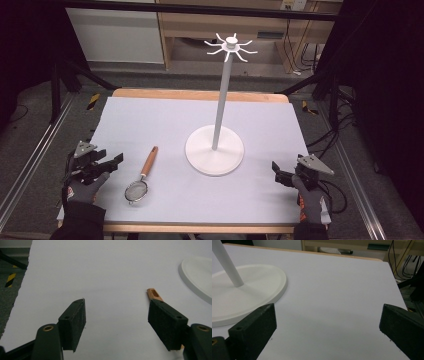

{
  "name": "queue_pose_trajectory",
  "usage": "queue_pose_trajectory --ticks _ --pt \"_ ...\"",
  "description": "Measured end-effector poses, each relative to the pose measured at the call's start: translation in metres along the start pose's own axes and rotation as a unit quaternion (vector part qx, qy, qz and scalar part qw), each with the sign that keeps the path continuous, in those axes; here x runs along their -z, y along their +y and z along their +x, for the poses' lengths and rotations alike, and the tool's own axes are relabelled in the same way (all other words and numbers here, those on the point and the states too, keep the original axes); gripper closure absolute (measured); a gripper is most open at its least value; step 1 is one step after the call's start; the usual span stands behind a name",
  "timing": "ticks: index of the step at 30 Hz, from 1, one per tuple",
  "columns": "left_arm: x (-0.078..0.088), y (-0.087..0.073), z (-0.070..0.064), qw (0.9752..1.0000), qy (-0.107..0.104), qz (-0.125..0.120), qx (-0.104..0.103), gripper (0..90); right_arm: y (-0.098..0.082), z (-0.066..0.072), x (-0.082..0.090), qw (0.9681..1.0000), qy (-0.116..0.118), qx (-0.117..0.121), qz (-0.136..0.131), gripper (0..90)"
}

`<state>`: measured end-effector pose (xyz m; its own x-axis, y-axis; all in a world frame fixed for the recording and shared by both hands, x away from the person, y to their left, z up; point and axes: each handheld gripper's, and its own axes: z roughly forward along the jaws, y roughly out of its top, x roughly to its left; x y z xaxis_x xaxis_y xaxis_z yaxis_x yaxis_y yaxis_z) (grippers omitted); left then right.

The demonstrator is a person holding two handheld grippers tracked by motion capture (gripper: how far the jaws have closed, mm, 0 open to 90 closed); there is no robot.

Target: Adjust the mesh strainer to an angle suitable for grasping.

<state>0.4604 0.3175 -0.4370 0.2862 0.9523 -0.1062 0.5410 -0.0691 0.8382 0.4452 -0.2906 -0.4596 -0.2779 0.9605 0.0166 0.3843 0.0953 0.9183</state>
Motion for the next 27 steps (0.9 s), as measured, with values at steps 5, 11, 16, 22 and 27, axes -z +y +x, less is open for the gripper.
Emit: queue_pose_trajectory --ticks 5,11,16,22,27 --pt "0.004 0.004 -0.011 0.9999 -0.01 -0.005 -0.012 29.7 0.0 0.0 0.002 1.0 -0.002 0.004 -0.003 1.2" --pt "0.008 0.01 -0.021 0.9993 -0.024 -0.005 -0.028 29.9 0.002 0.002 0.003 0.9999 0.005 0.011 -0.006 1.2" --pt "0.011 0.014 -0.031 0.9988 -0.033 0.0 -0.036 30.3 0.002 0.003 0.003 0.9998 0.01 0.016 -0.001 1.2" --pt "0.014 0.019 -0.042 0.9978 -0.047 0.004 -0.045 33.8 0.001 0.003 0.002 0.9998 0.01 0.018 0.004 1.2" --pt "0.017 0.023 -0.05 0.9971 -0.056 0.004 -0.051 34.3 0.001 0.004 0.002 0.9997 0.011 0.019 0.009 1.2"
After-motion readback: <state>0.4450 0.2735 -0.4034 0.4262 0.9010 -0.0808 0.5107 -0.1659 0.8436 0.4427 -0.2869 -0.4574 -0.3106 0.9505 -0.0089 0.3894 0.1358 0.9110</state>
